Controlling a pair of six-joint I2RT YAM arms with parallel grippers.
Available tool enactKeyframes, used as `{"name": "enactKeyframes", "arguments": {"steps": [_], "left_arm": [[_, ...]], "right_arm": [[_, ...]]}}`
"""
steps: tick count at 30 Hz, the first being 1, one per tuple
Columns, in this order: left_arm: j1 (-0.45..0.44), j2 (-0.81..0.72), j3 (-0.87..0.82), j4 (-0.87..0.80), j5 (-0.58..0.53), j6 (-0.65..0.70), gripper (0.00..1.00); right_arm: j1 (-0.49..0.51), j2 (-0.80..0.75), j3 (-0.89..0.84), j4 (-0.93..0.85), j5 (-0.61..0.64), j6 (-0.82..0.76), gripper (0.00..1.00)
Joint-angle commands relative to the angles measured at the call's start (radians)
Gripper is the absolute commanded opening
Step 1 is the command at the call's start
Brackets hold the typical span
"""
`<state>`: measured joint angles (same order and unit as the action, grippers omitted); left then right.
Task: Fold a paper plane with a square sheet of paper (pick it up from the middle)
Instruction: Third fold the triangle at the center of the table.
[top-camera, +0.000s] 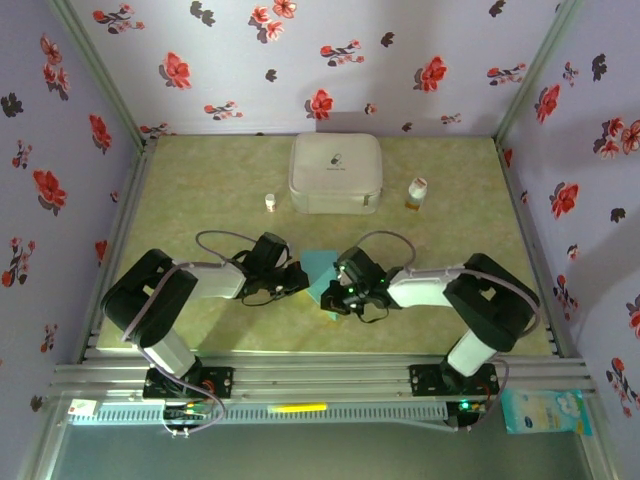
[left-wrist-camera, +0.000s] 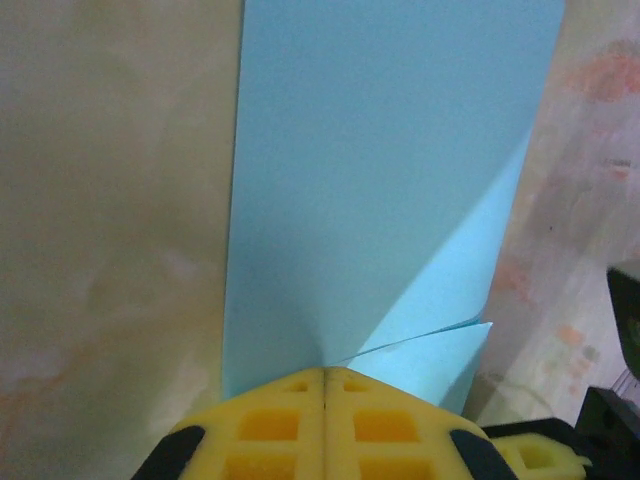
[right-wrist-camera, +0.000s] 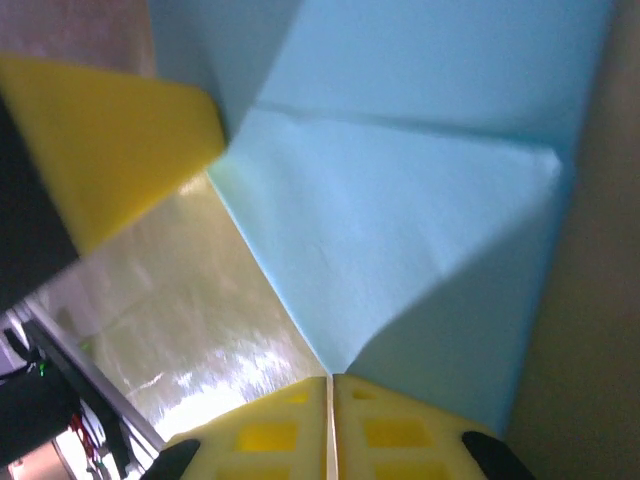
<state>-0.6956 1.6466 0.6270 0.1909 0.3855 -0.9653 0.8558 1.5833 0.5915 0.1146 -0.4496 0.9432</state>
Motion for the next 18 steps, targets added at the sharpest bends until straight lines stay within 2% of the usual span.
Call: {"name": "enactKeyframes", "arguments": {"steps": [1, 4, 8, 13, 16, 18], "left_arm": [[0.006, 0.055, -0.039, -0.09, -0.08, -0.01, 0.0], [0.006, 0.055, -0.044, -0.073, -0.079, -0.025, 0.0], [0.006, 0.046, -0.075, -0.014, -0.085, -0.083, 0.0], [-0.022, 0.003, -0.13, 0.091, -0.158, -0.227, 0.0], [-0.045, -0.04, -0.135, 0.093, -0.207, -0.253, 0.0], [-0.05, -0.067, -0.132, 0.097, -0.212, -0.245, 0.0]], "right_arm": [[0.01, -0.072, -0.081, -0.032, -0.026, -0.001, 0.1], [0.01, -0.149, -0.145, -0.058, -0.004, -0.004, 0.1], [0.006, -0.244, -0.144, -0.158, 0.065, -0.029, 0.1], [-0.009, -0.368, -0.093, -0.314, 0.295, -0.04, 0.13], [-0.011, -0.414, -0.059, -0.39, 0.438, -0.031, 0.18], [-0.009, -0.431, -0.05, -0.393, 0.484, -0.023, 0.23]]}}
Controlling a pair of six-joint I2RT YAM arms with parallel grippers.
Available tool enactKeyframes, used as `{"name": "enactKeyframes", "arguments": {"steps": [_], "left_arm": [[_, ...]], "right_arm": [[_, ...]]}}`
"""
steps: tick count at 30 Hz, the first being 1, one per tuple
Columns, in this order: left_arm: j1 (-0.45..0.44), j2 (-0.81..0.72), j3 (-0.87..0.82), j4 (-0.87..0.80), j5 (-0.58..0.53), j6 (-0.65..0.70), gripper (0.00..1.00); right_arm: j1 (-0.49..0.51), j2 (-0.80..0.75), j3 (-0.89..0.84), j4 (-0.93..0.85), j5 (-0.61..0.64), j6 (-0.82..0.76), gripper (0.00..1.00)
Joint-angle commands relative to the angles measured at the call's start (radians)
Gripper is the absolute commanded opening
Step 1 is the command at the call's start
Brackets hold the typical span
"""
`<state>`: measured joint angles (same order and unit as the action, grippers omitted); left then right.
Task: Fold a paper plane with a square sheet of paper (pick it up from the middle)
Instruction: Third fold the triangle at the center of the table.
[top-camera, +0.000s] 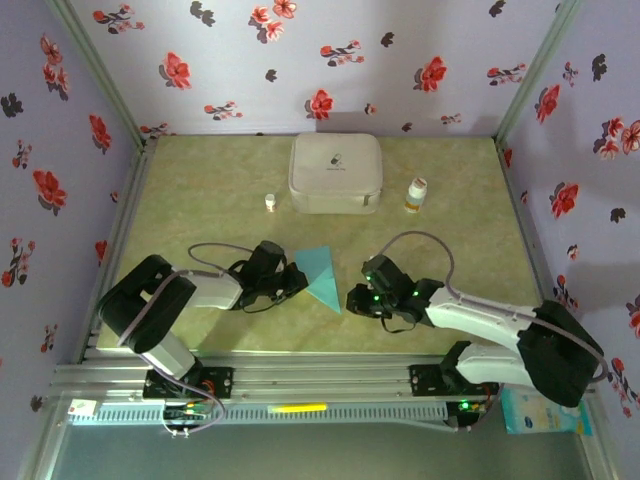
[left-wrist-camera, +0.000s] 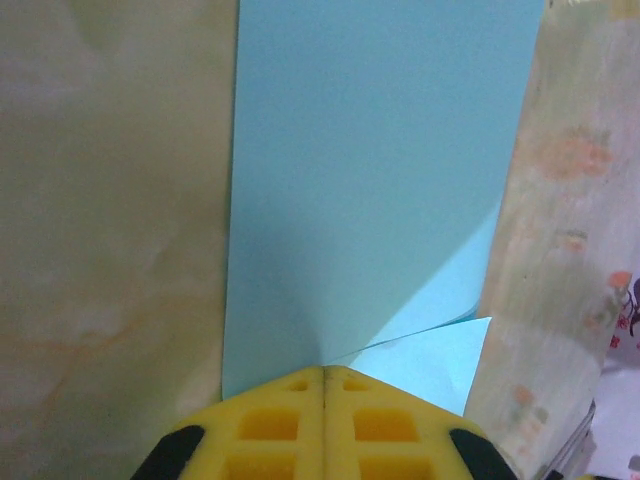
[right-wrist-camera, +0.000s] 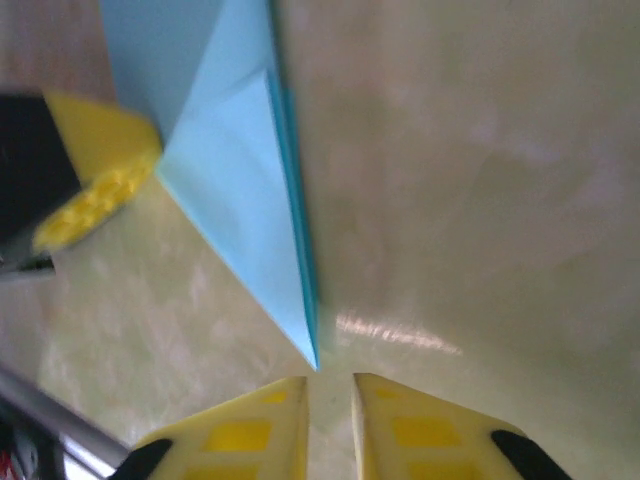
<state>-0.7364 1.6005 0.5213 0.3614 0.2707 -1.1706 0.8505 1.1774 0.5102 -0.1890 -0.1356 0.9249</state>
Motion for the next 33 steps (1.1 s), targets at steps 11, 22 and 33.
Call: {"name": "enactKeyframes", "arguments": {"steps": [11, 22, 33], "left_arm": [[0.038, -0.201, 0.076, -0.329, -0.047, 0.142, 0.24], [0.167, -0.325, -0.008, -0.345, 0.044, 0.214, 0.36], [0.188, -0.33, -0.064, -0.239, 0.122, 0.183, 0.33]], "right_arm": [[-0.004, -0.015, 0.076, -0.017, 0.288, 0.006, 0.38], [-0.007, 0.114, 0.15, -0.012, 0.246, 0.012, 0.39], [-0.013, 0.218, 0.185, 0.079, 0.139, 0.011, 0.38]]}}
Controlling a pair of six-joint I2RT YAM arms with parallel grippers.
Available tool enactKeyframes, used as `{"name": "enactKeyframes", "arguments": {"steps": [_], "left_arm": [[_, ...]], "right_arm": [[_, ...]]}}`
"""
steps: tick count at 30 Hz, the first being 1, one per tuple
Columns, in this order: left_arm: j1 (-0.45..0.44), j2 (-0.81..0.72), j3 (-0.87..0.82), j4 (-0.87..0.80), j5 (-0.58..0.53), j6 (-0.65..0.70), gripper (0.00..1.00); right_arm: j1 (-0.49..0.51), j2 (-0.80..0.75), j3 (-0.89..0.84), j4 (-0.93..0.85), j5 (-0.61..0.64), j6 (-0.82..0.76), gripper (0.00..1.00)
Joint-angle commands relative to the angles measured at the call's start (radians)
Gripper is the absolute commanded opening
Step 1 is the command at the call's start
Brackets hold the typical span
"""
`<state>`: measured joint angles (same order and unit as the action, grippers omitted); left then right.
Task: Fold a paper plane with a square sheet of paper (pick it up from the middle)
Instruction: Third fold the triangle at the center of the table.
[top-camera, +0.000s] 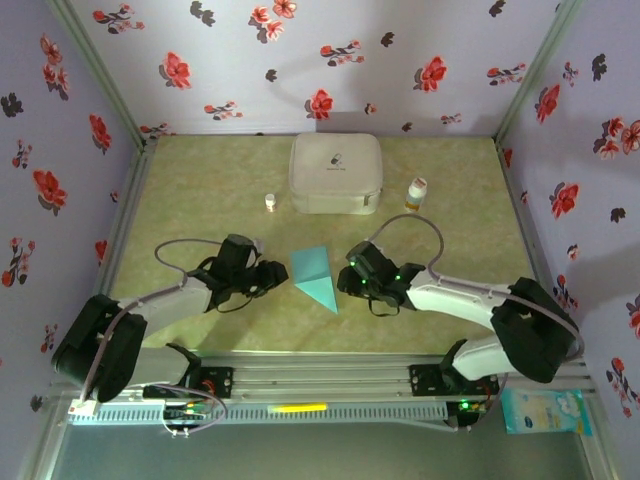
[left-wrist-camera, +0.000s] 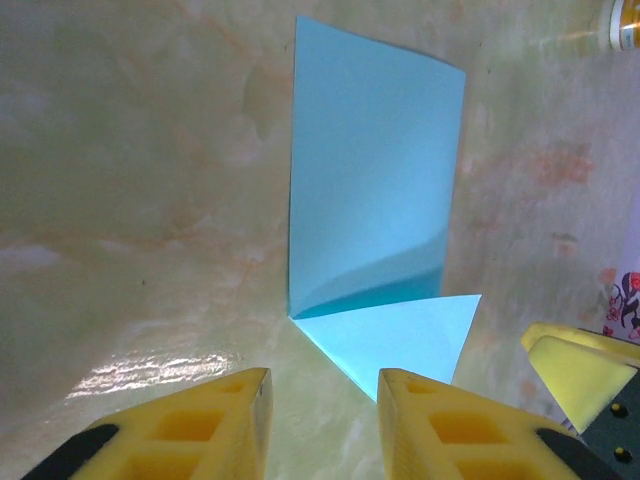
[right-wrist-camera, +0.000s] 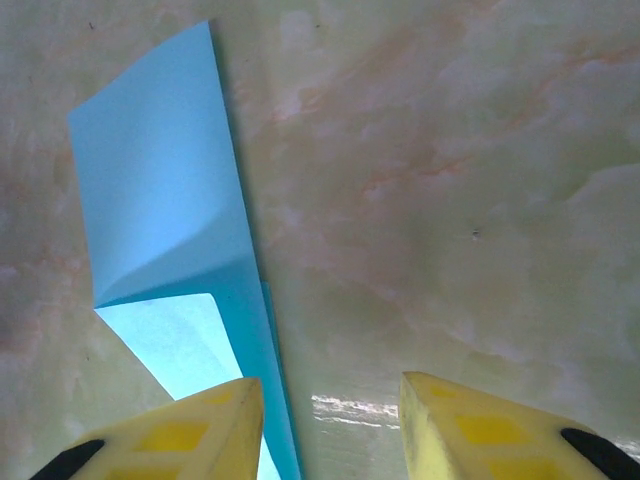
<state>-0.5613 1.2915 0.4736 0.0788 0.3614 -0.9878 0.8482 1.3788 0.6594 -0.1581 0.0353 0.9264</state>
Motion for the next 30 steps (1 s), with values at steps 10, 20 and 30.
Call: {"name": "enactKeyframes", "arguments": {"steps": [10, 20, 30], "left_arm": [[0.034, 0.031, -0.016, 0.064, 0.063, -0.03, 0.33], [0.048, 0.144, 0.052, 0.09, 0.11, -0.057, 0.33], [0.048, 0.222, 0.084, 0.123, 0.16, -0.063, 0.32]], "right_arm": [[-0.065, 0.093, 0.034, 0.135, -0.141, 0.005, 0.3], [-0.094, 0.191, 0.09, 0.172, -0.258, -0.055, 0.25], [-0.109, 0.213, 0.098, 0.173, -0.288, -0.073, 0.26]]}}
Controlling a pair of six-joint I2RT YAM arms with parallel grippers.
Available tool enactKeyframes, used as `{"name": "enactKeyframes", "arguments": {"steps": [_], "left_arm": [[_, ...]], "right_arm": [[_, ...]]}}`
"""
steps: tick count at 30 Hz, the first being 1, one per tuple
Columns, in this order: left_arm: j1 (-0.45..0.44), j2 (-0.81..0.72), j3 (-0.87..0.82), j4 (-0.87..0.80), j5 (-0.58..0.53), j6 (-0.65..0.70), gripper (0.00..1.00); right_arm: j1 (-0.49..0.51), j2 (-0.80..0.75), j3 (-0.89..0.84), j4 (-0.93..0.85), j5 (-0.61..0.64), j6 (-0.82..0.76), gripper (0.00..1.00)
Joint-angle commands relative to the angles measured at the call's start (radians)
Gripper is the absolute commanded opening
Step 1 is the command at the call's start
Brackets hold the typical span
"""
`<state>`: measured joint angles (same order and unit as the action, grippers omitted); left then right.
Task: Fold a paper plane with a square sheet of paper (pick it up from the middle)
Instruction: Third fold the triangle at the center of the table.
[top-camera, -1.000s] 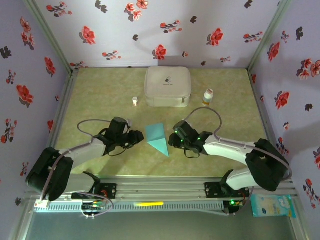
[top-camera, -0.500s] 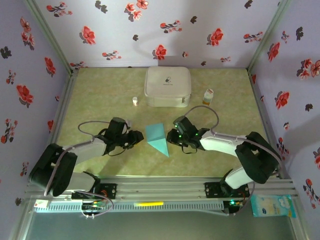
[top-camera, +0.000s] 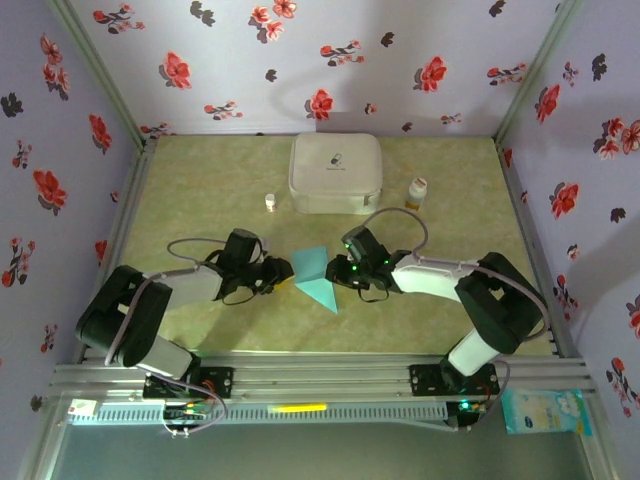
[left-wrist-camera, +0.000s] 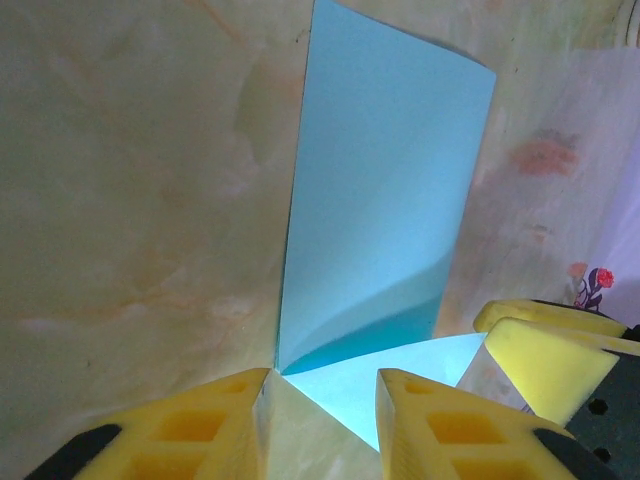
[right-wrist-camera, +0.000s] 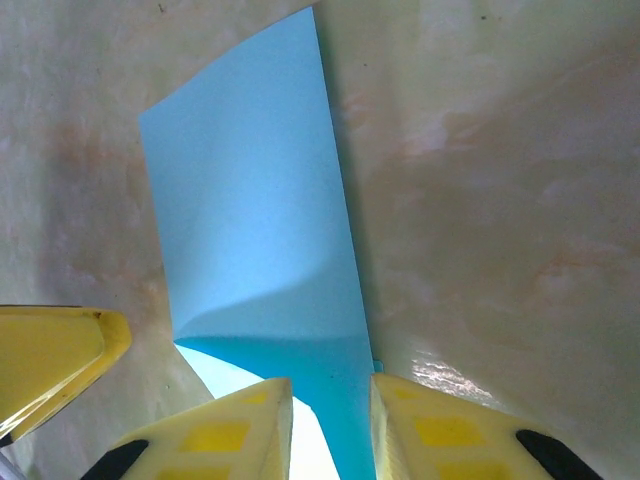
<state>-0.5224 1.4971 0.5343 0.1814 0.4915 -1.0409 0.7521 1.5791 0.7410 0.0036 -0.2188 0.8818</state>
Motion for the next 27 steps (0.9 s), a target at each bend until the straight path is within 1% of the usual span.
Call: {"name": "enactKeyframes", "arguments": {"steps": [1, 4, 7, 10, 16, 21, 27], "left_arm": [[0.01, 0.019, 0.024, 0.022, 0.03, -0.012, 0.32], [0.01, 0.029, 0.03, 0.026, 0.033, -0.015, 0.31], [0.01, 0.035, 0.032, 0.026, 0.036, -0.017, 0.31], [0.01, 0.036, 0.034, 0.021, 0.036, -0.016, 0.31], [0.01, 0.036, 0.039, 0.006, 0.036, -0.011, 0.31], [0.015, 0.029, 0.037, 0.006, 0.034, -0.01, 0.33], [0.024, 0.031, 0.048, -0.001, 0.036, -0.01, 0.34]], "right_arm": [[-0.014, 0.013, 0.014, 0.02, -0.045, -0.029, 0.26], [-0.023, 0.032, 0.012, 0.038, -0.083, -0.03, 0.25], [-0.025, 0.047, 0.013, 0.053, -0.094, -0.032, 0.25], [-0.027, 0.056, 0.011, 0.074, -0.11, -0.032, 0.21], [-0.031, 0.031, -0.003, 0.082, -0.111, -0.039, 0.12], [-0.038, 0.003, -0.034, 0.124, -0.129, -0.032, 0.08], [-0.051, -0.024, -0.078, 0.2, -0.155, -0.008, 0.07]]}}
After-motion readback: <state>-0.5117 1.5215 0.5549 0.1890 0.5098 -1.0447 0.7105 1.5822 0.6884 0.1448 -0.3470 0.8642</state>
